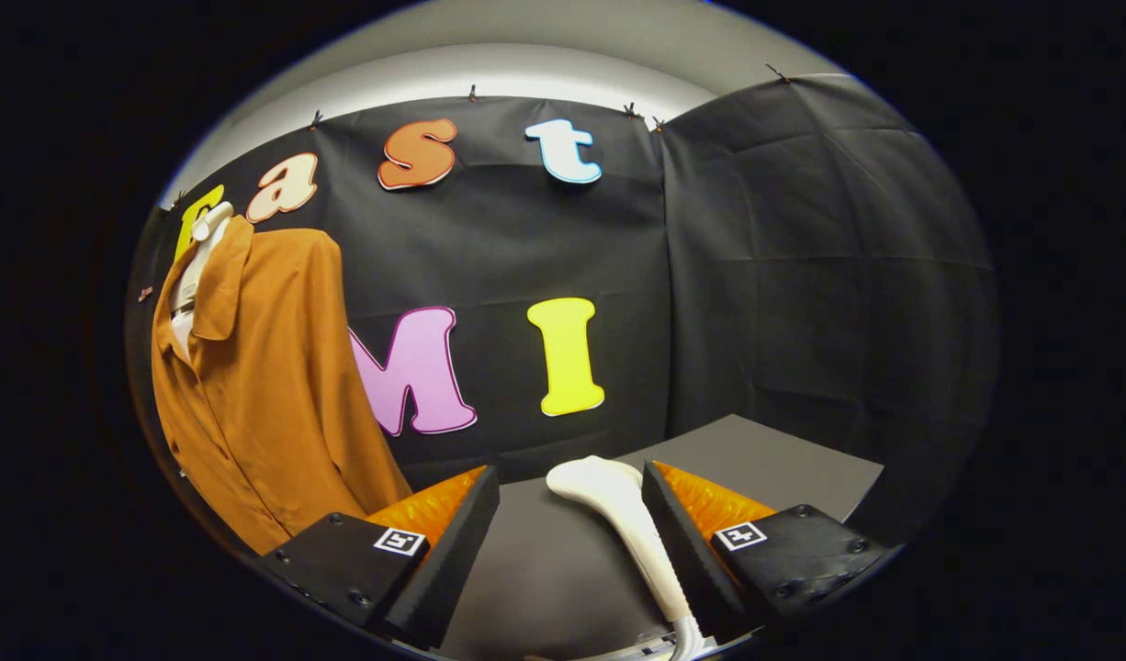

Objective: Iron the clothes twice with a garment steamer, once on the left side and once on the right side.

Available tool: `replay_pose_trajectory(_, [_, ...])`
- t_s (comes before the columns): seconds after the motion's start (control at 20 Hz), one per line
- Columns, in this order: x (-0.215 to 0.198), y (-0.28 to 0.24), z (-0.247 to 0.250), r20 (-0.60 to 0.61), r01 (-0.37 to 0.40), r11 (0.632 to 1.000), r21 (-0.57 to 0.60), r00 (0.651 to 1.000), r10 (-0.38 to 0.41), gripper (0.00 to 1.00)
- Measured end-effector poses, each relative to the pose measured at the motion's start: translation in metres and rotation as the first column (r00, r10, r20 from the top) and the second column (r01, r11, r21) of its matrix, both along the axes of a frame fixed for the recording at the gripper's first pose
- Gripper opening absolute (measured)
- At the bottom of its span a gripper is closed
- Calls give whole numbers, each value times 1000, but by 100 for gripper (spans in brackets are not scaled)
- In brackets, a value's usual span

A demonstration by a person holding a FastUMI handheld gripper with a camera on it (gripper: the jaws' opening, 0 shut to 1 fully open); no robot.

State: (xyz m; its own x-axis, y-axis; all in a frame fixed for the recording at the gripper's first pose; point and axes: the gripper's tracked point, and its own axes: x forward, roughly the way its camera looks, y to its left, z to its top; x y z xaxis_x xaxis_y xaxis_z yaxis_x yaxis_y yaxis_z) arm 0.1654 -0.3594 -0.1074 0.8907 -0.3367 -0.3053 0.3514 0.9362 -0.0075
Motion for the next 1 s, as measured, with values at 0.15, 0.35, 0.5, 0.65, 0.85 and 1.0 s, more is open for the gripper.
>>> replay_pose_trajectory(0.15, [8, -21, -16, -39, -7, 1000, 31, 999, 9, 98])
replay_pose_trajectory(0.35, [17, -30, -48, -128, -41, 996, 77, 991, 51, 98])
replay_pose_trajectory(0.5, [20, -38, -67, -188, -36, 994, 102, 981, 55, 97])
replay_pose_trajectory(0.65, [19, -44, -84, -246, -29, 995, 97, 968, 52, 97])
replay_pose_trajectory(0.85, [20, -55, -106, -327, -7, 995, 104, 944, 40, 97])
replay_pose_trajectory(1.0, [20, -60, -122, -383, 12, 993, 115, 923, 33, 97])
